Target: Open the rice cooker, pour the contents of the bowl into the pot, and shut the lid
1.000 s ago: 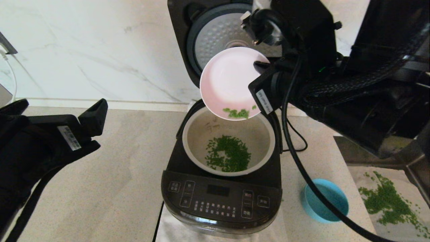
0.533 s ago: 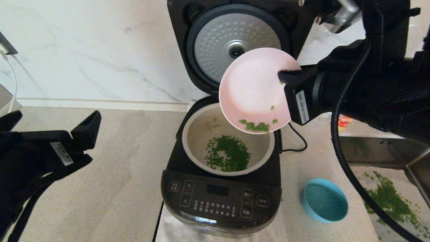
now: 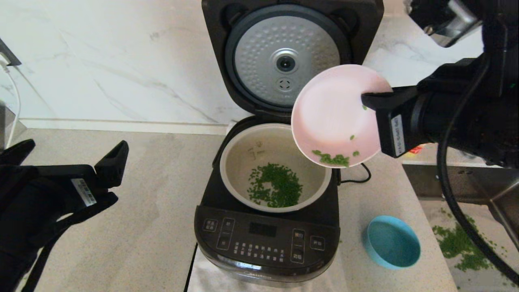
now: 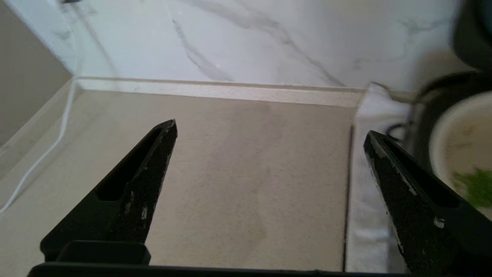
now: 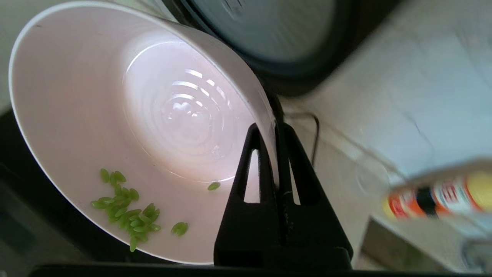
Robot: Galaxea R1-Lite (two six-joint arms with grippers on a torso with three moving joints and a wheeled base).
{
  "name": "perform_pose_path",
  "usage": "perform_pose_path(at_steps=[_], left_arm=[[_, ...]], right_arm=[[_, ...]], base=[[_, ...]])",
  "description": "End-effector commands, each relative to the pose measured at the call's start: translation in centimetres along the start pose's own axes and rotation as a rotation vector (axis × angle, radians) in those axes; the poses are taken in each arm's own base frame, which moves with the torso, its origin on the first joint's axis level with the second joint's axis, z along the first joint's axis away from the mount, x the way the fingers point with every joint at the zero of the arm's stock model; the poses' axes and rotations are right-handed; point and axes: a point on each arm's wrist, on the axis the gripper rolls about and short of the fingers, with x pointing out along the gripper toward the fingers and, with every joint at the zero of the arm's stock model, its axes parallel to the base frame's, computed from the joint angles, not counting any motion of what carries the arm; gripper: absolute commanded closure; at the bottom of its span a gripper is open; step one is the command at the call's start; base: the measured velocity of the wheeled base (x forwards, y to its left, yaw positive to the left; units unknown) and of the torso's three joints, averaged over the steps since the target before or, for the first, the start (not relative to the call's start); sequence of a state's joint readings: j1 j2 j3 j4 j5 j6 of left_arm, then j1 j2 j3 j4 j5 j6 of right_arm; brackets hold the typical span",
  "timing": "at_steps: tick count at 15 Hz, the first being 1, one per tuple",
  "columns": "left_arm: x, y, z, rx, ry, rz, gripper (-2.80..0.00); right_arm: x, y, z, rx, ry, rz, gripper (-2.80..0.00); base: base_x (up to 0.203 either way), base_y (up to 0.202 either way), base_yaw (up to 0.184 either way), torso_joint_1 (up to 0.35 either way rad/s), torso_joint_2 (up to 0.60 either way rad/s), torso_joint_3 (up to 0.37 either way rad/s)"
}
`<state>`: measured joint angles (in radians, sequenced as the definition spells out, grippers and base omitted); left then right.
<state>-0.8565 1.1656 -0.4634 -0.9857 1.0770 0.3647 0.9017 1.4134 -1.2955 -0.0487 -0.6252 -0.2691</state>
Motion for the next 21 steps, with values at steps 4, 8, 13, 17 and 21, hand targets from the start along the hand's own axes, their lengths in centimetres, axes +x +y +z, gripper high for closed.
perform_pose_path(at_steps=[4, 8, 13, 17, 21], left_arm=[[1.0, 2.6, 0.1, -0.009, 0.0, 0.163, -2.8], [2.9, 4.7, -0.8, 0.067, 0.052, 0.364, -2.8], [-0.7, 10.1, 0.9, -0.037, -0.052, 0.56, -2.8], [-4.5, 13.0, 0.1, -0.08, -0.119, 0.721, -2.8], [-8.6, 13.9, -5.2, -0.045, -0.109, 0.801, -2.8]], right_arm=[[-3.8, -3.9, -1.2, 0.034, -0.014, -0.072, 0.0], [-5.4, -5.9, -1.6, 0.057, -0.033, -0.131, 0.0], [-6.7, -7.9, -2.1, 0.07, -0.04, -0.216, 0.0], [-6.7, -8.5, -2.4, 0.07, -0.031, -0.264, 0.0], [-6.4, -8.8, -2.3, 0.07, -0.025, -0.282, 0.0]], base=[[0.0, 0.0, 0.0, 0.0, 0.0, 0.0], [0.0, 0.0, 0.0, 0.0, 0.0, 0.0], [0.0, 0.0, 0.0, 0.0, 0.0, 0.0], [0.0, 0.0, 0.0, 0.0, 0.0, 0.0], [0.0, 0.0, 0.0, 0.0, 0.0, 0.0]])
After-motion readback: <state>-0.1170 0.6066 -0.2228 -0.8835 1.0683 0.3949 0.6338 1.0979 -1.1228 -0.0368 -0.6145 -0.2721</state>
